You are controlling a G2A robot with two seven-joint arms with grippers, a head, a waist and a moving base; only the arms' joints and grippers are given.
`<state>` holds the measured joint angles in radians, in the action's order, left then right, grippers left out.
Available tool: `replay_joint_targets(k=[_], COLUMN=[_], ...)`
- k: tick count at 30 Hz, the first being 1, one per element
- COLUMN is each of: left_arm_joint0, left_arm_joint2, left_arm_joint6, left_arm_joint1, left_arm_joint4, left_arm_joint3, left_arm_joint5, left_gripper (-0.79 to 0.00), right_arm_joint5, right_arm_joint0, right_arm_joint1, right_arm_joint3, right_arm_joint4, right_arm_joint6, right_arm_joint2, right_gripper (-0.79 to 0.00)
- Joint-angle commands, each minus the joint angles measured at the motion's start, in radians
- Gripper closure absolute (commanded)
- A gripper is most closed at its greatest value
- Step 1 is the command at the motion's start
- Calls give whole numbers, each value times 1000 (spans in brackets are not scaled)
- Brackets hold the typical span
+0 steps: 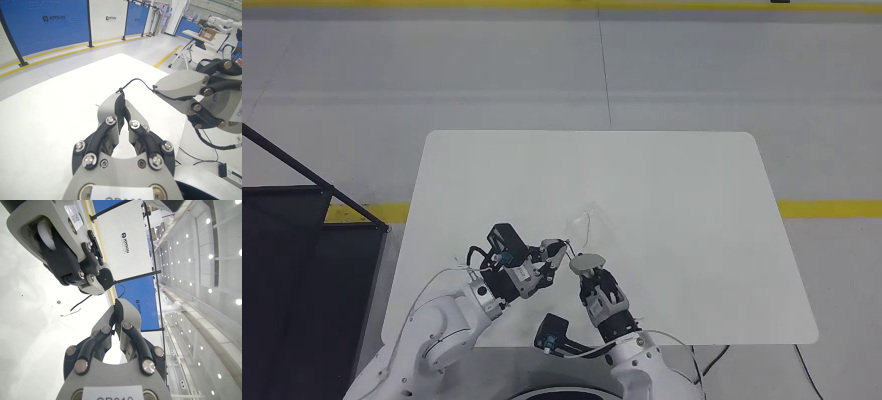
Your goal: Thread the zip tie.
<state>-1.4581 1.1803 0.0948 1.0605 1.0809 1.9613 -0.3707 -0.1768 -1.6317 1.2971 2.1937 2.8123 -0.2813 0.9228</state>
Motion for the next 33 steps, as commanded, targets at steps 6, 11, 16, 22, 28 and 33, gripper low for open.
replay_joint_targets(k=[6,11,16,22,28,33], left_arm_joint0=[-3,-4,-8,-12,-15,-15], left_arm_joint2=[-2,-1,1,4,6,8], left_arm_joint6=[-10,-18,-19,-22,-19,-18], left_arm_joint1=[4,6,8,9,11,13], left_arm_joint4=[12,19,22,31,36,41], left_arm_joint3=[-1,-1,0,0,1,1], left_arm_joint5=[6,4,3,-5,-8,-10], left_gripper=[0,0,0,0,0,0], right_arm_joint5=[-52,-127,-156,-63,12,-21], right_arm_joint0=[-1,18,32,23,3,3], right_arm_joint1=[-3,-1,2,10,12,11], right_arm_joint3=[-8,-11,-12,-1,0,-5], right_arm_joint4=[11,16,11,-8,-11,1], right_arm_joint6=[40,35,28,-40,-43,-17], right_arm_joint2=[0,-10,-17,-10,-4,-5], right_gripper=[0,0,0,0,0,0])
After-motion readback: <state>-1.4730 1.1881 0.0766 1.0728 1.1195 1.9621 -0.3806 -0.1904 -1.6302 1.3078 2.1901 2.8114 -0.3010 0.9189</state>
